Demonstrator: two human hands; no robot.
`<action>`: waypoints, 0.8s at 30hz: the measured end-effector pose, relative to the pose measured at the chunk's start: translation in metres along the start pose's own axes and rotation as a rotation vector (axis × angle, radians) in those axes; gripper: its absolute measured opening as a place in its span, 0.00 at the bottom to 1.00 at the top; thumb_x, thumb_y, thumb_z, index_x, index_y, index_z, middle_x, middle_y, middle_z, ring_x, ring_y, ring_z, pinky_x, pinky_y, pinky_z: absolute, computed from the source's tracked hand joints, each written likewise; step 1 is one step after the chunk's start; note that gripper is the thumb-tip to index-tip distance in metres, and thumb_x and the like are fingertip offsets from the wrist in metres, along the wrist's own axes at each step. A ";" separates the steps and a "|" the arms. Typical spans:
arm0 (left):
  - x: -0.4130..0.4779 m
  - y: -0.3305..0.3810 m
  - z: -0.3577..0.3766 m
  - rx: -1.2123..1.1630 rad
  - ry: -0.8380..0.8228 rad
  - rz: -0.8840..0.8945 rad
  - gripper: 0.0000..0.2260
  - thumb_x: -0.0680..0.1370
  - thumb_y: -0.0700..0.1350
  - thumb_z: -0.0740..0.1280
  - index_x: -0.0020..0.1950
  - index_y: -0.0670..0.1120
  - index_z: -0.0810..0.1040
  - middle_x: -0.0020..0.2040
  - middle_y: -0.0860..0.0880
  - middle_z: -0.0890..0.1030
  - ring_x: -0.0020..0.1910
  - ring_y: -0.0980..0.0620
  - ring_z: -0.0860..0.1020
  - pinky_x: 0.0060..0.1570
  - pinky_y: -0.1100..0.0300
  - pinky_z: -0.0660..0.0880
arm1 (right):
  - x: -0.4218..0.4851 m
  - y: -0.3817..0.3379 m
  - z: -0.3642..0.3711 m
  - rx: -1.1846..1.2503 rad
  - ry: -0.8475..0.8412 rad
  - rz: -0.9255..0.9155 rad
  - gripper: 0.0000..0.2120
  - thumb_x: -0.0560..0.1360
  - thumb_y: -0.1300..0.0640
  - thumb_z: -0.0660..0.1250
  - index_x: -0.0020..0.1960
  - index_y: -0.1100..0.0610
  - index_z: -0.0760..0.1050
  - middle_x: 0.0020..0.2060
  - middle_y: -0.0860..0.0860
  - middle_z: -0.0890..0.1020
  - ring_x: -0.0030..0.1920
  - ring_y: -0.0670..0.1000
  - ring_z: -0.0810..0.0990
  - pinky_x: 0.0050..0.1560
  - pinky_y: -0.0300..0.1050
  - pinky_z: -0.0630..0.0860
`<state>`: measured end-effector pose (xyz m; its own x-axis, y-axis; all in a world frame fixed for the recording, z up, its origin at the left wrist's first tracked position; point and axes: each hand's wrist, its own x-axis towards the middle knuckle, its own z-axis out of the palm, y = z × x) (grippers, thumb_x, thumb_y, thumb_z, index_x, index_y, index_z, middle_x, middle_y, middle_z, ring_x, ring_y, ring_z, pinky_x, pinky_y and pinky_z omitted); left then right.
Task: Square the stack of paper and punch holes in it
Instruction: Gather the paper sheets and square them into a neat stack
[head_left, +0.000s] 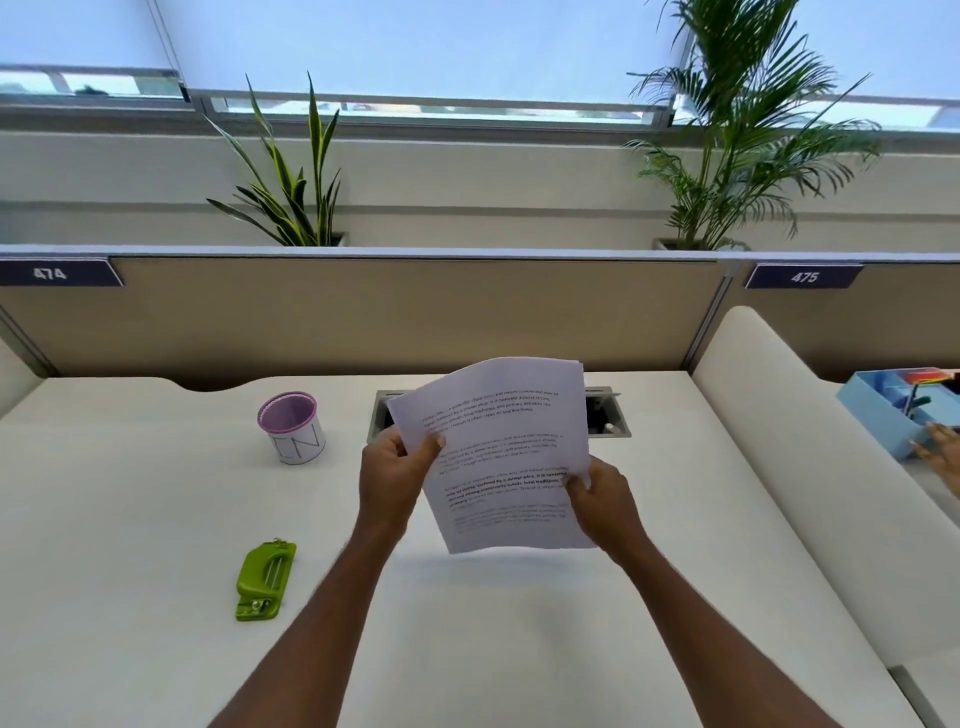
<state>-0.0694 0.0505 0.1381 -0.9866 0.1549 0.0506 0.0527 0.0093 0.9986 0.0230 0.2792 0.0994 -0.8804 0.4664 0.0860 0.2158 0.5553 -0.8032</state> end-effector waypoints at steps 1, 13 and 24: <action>0.008 0.009 -0.006 -0.004 -0.004 0.027 0.05 0.71 0.45 0.74 0.43 0.53 0.80 0.40 0.52 0.86 0.38 0.51 0.84 0.34 0.61 0.81 | 0.003 -0.003 -0.005 -0.031 -0.010 -0.035 0.15 0.81 0.57 0.57 0.47 0.62 0.79 0.39 0.52 0.82 0.38 0.51 0.80 0.32 0.37 0.73; 0.040 0.069 -0.032 0.655 -0.271 0.255 0.13 0.70 0.42 0.73 0.53 0.52 0.79 0.41 0.50 0.83 0.40 0.53 0.81 0.35 0.62 0.78 | 0.022 -0.039 -0.046 -0.303 -0.092 -0.210 0.10 0.79 0.60 0.59 0.50 0.59 0.80 0.46 0.54 0.85 0.46 0.56 0.83 0.43 0.52 0.82; 0.042 0.060 -0.014 0.506 -0.289 0.170 0.15 0.67 0.54 0.71 0.34 0.41 0.79 0.28 0.50 0.80 0.27 0.59 0.73 0.31 0.60 0.68 | 0.033 -0.053 -0.072 -0.411 -0.283 -0.144 0.05 0.72 0.53 0.65 0.40 0.50 0.79 0.38 0.47 0.83 0.41 0.49 0.81 0.43 0.49 0.80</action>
<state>-0.1097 0.0434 0.2001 -0.8799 0.4567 0.1313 0.3427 0.4185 0.8411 0.0128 0.3150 0.1874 -0.9808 0.1926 -0.0301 0.1823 0.8513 -0.4920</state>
